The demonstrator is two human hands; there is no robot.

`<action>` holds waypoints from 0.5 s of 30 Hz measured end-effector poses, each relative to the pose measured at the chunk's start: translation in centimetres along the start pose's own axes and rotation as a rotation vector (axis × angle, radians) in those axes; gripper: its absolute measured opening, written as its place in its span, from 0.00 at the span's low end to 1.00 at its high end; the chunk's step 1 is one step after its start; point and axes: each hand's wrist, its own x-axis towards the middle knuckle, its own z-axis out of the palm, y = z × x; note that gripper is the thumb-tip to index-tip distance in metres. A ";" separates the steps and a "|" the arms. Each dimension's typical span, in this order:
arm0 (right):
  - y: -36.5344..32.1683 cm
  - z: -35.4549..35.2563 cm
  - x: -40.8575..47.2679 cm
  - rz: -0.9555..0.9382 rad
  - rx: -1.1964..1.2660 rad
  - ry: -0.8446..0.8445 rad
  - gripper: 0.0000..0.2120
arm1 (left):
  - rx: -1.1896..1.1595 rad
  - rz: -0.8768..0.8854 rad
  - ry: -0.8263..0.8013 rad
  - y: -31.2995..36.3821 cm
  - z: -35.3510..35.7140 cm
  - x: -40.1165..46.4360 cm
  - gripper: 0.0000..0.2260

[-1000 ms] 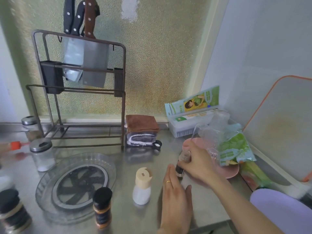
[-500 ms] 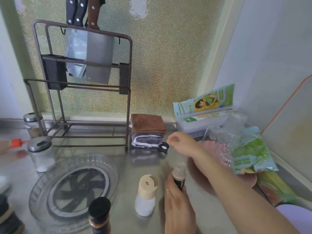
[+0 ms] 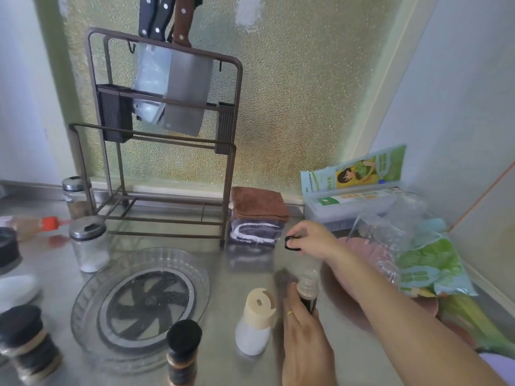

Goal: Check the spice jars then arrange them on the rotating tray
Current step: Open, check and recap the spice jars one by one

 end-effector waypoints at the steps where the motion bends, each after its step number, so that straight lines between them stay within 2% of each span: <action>1: -0.4 -1.2 -1.5 0.000 0.060 -0.001 0.08 | 0.010 0.000 0.045 0.2 -0.2 -0.2 0.22; 3: -1.1 -3.6 -5.2 -0.034 0.121 -0.028 0.13 | 0.005 0.016 0.071 0.4 -0.3 -1.2 0.26; 5: -1.6 -5.7 -9.3 -0.103 0.055 -0.059 0.18 | -0.064 0.065 -0.012 0.8 -1.3 -2.5 0.31; 9: -2.7 -7.5 -15.8 -0.129 -0.124 -0.112 0.21 | -0.201 0.119 -0.204 2.4 -4.9 -5.0 0.24; 15: -7.3 -8.8 -24.2 -0.215 -0.259 -0.201 0.26 | -0.343 0.278 -0.251 4.8 -12.3 -9.1 0.22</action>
